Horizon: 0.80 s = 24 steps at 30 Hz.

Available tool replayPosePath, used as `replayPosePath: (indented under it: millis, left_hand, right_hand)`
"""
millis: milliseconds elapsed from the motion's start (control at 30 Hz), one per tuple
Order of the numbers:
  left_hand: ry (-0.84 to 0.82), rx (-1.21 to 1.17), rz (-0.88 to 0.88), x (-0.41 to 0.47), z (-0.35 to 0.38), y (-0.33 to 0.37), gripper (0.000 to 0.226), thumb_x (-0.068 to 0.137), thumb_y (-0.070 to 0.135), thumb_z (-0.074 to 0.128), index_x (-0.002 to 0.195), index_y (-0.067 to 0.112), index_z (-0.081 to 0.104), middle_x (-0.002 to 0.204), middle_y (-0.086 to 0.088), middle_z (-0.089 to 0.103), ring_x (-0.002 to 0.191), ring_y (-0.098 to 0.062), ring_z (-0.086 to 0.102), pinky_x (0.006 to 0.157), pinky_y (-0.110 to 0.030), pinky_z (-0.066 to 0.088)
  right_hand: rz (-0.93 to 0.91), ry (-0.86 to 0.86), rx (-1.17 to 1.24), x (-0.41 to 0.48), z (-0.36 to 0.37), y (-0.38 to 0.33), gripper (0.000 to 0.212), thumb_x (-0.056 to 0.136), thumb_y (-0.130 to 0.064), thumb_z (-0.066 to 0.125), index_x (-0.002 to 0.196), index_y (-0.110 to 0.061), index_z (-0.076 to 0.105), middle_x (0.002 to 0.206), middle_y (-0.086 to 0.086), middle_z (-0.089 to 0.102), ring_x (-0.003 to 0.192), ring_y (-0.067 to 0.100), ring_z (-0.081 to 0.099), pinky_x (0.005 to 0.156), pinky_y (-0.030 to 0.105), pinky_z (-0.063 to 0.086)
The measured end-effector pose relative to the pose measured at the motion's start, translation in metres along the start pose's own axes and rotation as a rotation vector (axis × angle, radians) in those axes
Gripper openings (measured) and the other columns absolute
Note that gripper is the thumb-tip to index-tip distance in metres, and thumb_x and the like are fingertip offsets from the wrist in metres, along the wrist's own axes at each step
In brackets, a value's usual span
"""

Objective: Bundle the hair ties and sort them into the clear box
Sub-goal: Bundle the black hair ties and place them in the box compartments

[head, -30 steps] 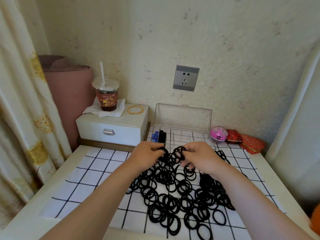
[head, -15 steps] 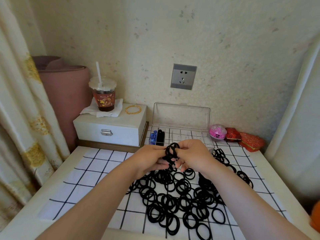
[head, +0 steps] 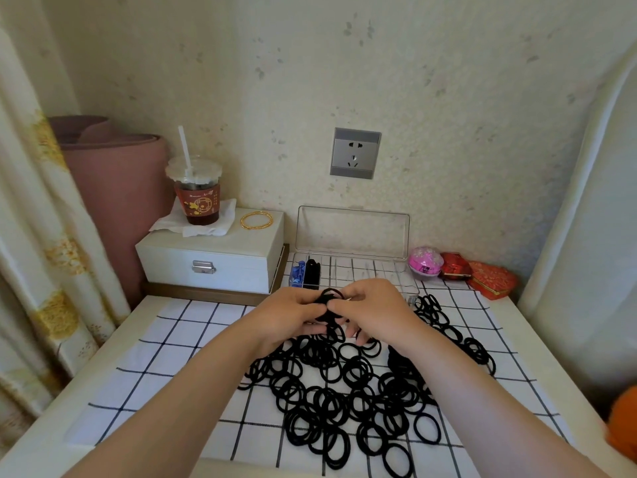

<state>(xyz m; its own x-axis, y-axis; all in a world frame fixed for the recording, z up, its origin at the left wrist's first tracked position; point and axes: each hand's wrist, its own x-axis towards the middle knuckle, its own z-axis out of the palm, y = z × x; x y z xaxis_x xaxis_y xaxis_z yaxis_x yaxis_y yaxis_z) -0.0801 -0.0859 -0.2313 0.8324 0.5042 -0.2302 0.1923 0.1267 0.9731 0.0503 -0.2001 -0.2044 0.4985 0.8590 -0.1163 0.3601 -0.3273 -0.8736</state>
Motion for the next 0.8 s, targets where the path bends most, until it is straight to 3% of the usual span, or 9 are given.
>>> replayPosePath:
  millis: [133, 200, 333, 433, 533, 700, 800]
  left_hand:
    - [-0.027, -0.023, 0.007, -0.002, -0.003, 0.005, 0.030, 0.097, 0.004, 0.056, 0.121, 0.016, 0.069, 0.120, -0.004, 0.070, 0.111, -0.021, 0.066, 0.094, -0.031, 0.055]
    - [-0.039, 0.005, 0.017, -0.003, -0.004, 0.007, 0.030, 0.095, 0.007, 0.059, 0.122, 0.018, 0.069, 0.118, -0.003, 0.071, 0.107, -0.020, 0.068, 0.092, -0.029, 0.055]
    - [0.064, 0.050, 0.042, -0.005, -0.003, 0.009, 0.034, 0.087, 0.006, 0.072, 0.119, 0.011, 0.065, 0.103, -0.008, 0.071, 0.089, -0.019, 0.073, 0.084, -0.030, 0.059]
    - [0.170, 0.073, 0.073, -0.008, -0.001, 0.010, 0.026, 0.081, 0.005, 0.077, 0.104, 0.008, 0.065, 0.090, -0.007, 0.068, 0.079, -0.014, 0.073, 0.074, -0.026, 0.060]
    - [0.148, 0.122, 0.102, -0.010, -0.002, 0.010, 0.023, 0.081, 0.004, 0.077, 0.102, 0.007, 0.068, 0.090, -0.006, 0.068, 0.082, -0.014, 0.072, 0.076, -0.028, 0.061]
    - [0.072, 0.222, 0.116, -0.011, -0.014, 0.016, 0.024, 0.086, 0.019, 0.074, 0.109, 0.017, 0.069, 0.095, 0.001, 0.072, 0.091, -0.013, 0.072, 0.082, -0.029, 0.060]
    - [0.209, 0.483, 0.202, -0.008, -0.020, 0.019, 0.022, 0.091, 0.033, 0.065, 0.112, 0.027, 0.067, 0.106, 0.011, 0.068, 0.099, -0.006, 0.063, 0.089, -0.023, 0.050]
  right_hand:
    - [0.112, -0.003, 0.186, 0.003, -0.005, 0.003, 0.036, 0.083, -0.029, 0.080, 0.113, -0.017, 0.064, 0.101, 0.010, 0.070, 0.069, 0.019, 0.068, 0.053, 0.031, 0.056]
    - [0.175, -0.107, 0.314, 0.001, -0.007, 0.004, 0.039, 0.085, -0.029, 0.078, 0.118, -0.013, 0.065, 0.109, 0.011, 0.070, 0.078, 0.021, 0.070, 0.057, 0.031, 0.057]
    - [0.211, -0.236, 0.439, -0.001, -0.008, 0.004, 0.030, 0.091, -0.021, 0.071, 0.113, 0.000, 0.070, 0.100, 0.015, 0.073, 0.081, 0.023, 0.071, 0.063, 0.030, 0.059]
    - [0.226, -0.201, 0.444, 0.000, -0.008, 0.006, 0.031, 0.088, -0.021, 0.074, 0.112, -0.001, 0.071, 0.098, 0.012, 0.072, 0.086, 0.027, 0.073, 0.070, 0.035, 0.061]
    - [0.220, -0.203, 0.438, -0.001, -0.006, 0.009, 0.032, 0.087, -0.020, 0.074, 0.114, -0.003, 0.070, 0.109, 0.016, 0.074, 0.099, 0.031, 0.073, 0.083, 0.042, 0.061]
    - [0.151, -0.106, 0.398, -0.001, -0.002, 0.000, 0.023, 0.089, -0.015, 0.072, 0.108, -0.003, 0.072, 0.097, 0.018, 0.076, 0.090, 0.030, 0.075, 0.075, 0.035, 0.062]
    - [0.113, 0.035, 0.352, 0.013, -0.002, -0.009, 0.018, 0.091, -0.013, 0.071, 0.105, -0.003, 0.072, 0.091, 0.017, 0.077, 0.083, 0.027, 0.076, 0.067, 0.032, 0.061]
